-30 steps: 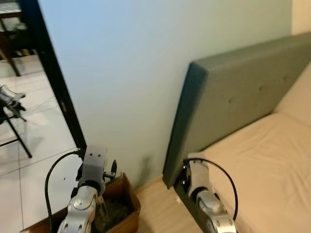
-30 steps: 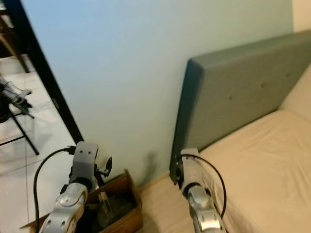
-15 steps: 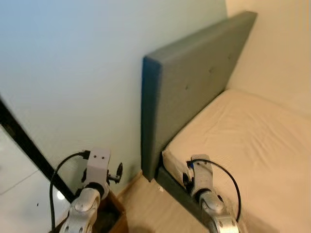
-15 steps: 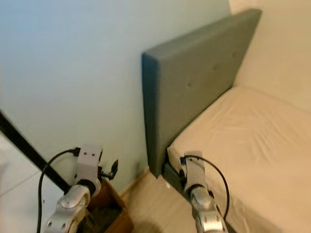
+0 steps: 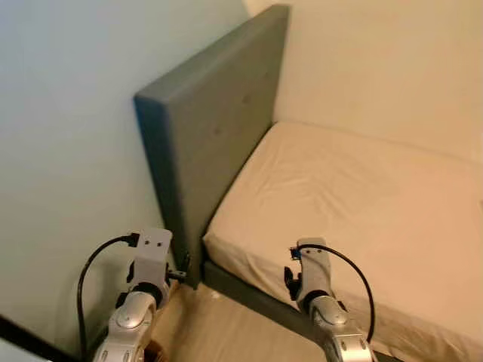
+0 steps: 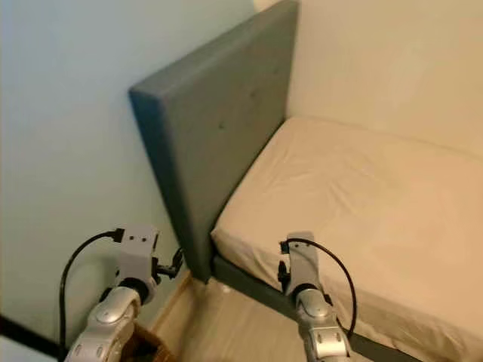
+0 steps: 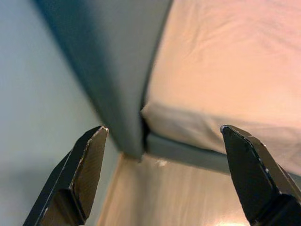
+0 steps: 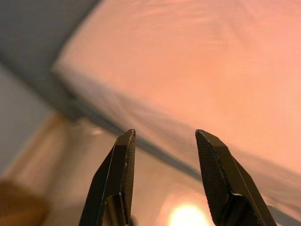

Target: Clean up the room

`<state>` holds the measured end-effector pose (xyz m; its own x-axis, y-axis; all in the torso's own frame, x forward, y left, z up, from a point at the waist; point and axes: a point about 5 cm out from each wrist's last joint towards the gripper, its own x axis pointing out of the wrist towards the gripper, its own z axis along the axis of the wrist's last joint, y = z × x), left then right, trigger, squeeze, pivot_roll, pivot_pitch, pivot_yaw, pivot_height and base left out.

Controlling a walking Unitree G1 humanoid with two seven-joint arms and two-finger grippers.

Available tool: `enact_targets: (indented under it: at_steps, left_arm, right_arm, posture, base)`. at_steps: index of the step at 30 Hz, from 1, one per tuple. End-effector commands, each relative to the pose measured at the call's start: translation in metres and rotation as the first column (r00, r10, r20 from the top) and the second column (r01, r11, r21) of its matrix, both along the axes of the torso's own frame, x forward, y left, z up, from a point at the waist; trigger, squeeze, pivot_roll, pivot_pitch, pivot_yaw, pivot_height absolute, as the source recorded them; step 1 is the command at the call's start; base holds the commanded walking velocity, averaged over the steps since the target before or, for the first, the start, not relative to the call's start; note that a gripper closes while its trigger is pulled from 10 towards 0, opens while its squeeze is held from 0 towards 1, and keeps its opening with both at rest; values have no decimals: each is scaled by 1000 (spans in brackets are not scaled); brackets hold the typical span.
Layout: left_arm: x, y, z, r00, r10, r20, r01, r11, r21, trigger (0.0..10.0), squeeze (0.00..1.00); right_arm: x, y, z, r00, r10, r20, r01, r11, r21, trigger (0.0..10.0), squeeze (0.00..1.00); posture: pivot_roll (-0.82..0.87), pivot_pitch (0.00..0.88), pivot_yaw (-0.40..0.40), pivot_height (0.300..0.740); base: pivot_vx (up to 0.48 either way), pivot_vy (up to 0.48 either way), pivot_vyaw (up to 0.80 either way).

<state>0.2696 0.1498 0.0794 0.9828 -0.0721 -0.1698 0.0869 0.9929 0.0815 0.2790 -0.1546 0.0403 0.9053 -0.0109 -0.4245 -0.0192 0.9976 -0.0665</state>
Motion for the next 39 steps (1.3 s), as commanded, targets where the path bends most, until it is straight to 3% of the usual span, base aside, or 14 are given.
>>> enact_targets:
  at_steps: [1,28,39]
  left_arm:
    - [-4,3,-7,1000,2,-30,-3,1000,-7,10000,0]
    - [-5,1,-5,1000,-17,-17,17,1000,-24,10000,0]
    - [-5,0,0,1000,-18,22,19,998,-66,10000,0]
  right_arm:
    - [-5,4,-7,1000,-2,-30,2,1000,20,10000,0]
    - [-5,9,-6,1000,16,-27,-15,999,35,10000,0]
    - [-5,13,-6,999,45,-19,-44,999,30,10000,0]
  posture:
    - [-75,104,-14,740]
    - [-65,105,-22,740]
    - [-68,104,-21,740]
  base:
    - [0,0,-800]
    - [0,0,-800]
    - [0,0,0]
